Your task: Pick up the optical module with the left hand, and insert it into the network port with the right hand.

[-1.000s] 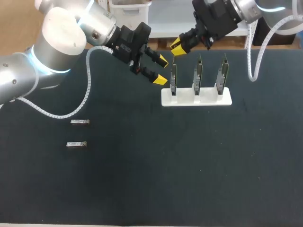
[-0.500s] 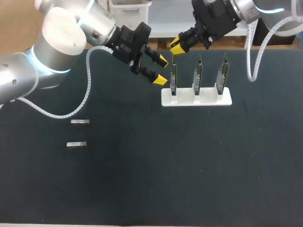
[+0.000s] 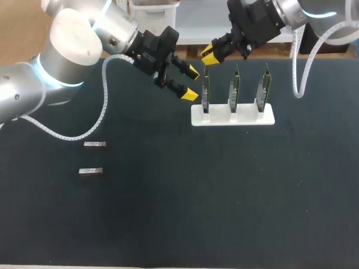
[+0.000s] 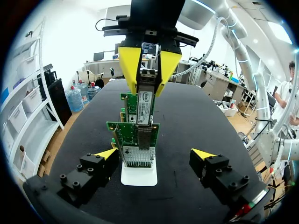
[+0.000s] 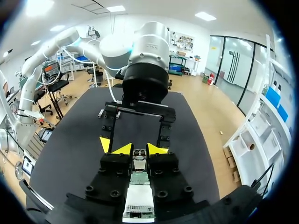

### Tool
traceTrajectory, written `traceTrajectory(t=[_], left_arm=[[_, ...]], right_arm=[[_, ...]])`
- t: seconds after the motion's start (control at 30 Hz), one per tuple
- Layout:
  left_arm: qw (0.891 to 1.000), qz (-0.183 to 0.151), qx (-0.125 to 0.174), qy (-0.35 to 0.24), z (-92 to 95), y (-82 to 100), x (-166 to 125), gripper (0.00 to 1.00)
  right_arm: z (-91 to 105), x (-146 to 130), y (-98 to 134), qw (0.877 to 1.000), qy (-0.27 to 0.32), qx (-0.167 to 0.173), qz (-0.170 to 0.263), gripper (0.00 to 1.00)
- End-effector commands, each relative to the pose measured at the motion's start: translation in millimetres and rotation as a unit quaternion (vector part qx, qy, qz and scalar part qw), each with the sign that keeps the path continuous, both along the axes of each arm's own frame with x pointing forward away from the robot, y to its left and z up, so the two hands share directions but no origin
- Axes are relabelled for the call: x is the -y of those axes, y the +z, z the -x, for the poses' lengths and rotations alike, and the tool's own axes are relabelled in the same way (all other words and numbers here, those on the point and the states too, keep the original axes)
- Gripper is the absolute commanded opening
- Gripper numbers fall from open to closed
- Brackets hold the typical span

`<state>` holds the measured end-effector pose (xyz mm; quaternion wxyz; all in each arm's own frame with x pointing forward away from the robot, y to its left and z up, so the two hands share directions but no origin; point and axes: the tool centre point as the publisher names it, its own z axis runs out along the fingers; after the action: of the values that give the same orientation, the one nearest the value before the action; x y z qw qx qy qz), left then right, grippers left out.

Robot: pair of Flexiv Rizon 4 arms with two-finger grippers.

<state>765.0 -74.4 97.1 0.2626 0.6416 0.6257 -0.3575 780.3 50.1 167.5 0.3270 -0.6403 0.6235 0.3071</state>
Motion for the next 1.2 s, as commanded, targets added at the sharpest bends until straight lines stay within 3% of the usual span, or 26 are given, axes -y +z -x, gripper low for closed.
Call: traceTrajectory(t=[0.03, 0.67, 1.2], left_arm=[[1.0, -0.001, -0.001, -0.001, -1.9, -0.2, 0.7, 1.0], [1.0, -0.001, -0.001, -0.001, -1.9, -0.2, 0.7, 1.0], [1.0, -0.001, -0.001, -0.001, -1.9, -0.2, 0.7, 1.0]], right_arm=[[0.0, -2.4, -2.1, 1.0, -0.001, 0.001, 0.002, 0.0], [3.0, 0.5, 1.1, 1.0, -0.005, 0.023, 0.013, 0.0], [5.7, -1.3, -2.1, 1.0, 0.001, 0.022, 0.019, 0.0]])
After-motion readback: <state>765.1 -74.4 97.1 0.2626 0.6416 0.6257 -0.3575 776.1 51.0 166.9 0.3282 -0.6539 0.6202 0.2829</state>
